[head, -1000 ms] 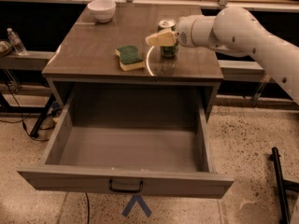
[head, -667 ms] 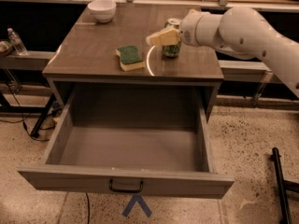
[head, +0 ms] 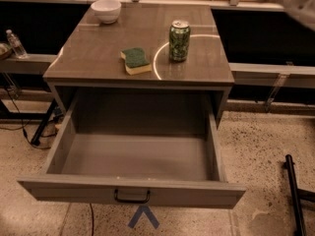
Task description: Pick green can from top drawer and place on counter
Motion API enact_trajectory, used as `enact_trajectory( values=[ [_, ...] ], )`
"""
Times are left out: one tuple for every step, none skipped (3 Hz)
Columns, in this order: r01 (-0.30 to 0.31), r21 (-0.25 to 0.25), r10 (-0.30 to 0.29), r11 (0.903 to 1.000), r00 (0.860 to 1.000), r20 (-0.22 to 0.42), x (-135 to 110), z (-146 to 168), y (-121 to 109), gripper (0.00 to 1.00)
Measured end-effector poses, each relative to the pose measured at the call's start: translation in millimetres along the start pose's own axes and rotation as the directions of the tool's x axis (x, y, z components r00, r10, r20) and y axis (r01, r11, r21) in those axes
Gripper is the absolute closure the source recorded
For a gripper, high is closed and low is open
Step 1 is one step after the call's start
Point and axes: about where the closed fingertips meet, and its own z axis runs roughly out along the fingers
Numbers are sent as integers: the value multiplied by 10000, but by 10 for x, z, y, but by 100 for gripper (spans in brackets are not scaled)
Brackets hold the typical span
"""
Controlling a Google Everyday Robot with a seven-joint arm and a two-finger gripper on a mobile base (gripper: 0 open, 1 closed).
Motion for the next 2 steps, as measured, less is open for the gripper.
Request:
enact_trajectory(
  values=[
    [1349,950,-1461,9863,9817,1221,-808,-469,-559,0],
    [1233,886,-1332,9884,9841,1174,-773,-428,-521,0]
  ],
)
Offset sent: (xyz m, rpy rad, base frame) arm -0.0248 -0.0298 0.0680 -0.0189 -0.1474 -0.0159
